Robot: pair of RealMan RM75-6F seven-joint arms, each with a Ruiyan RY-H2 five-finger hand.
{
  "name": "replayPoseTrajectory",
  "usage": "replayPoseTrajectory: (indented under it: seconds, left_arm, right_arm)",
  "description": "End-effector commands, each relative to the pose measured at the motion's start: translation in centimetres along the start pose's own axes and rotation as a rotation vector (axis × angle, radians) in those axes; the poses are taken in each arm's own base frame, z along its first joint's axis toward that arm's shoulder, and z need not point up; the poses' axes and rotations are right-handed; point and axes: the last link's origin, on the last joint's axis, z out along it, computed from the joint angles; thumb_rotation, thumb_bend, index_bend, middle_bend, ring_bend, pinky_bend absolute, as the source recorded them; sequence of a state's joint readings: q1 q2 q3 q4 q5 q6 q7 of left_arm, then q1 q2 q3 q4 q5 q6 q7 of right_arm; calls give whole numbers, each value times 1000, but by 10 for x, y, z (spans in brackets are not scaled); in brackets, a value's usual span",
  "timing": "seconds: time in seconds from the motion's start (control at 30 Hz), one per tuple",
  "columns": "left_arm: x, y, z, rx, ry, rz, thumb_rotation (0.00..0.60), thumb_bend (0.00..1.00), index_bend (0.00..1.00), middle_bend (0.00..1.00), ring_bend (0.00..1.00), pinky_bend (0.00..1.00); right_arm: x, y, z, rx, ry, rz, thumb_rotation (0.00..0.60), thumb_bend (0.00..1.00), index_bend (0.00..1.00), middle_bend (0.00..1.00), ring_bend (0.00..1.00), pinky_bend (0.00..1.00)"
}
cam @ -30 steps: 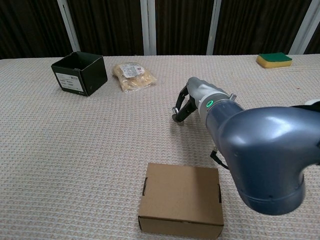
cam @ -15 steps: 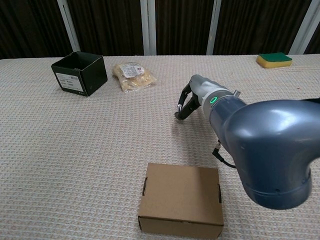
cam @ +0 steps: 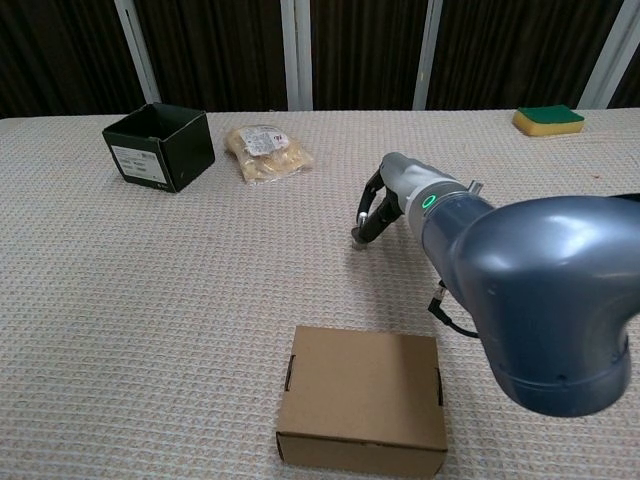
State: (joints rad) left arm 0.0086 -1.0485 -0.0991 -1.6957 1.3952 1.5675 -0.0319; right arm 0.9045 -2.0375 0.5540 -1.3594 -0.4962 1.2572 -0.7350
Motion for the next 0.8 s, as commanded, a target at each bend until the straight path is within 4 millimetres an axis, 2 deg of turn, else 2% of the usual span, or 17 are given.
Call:
replayPoseTrajectory:
  seconds: [0.03, 0.6, 0.8]
  left_arm:
    - [0, 0, 0, 0, 0, -1, 600, 147, 178, 136, 0, 48]
    - [0, 0, 0, 1, 1, 0, 600, 147, 178, 136, 0, 48]
    - [0, 0, 0, 0, 2, 2, 600, 147, 177, 136, 0, 48]
  right_arm:
    - [0, 0, 0, -1, -2, -2, 600, 370, 538, 0, 0, 0]
    - [1, 1, -1, 1, -16, -24, 600, 369, 436, 0, 0, 0]
    - [10, -2, -9, 27, -13, -28, 600, 369, 416, 0, 0, 0]
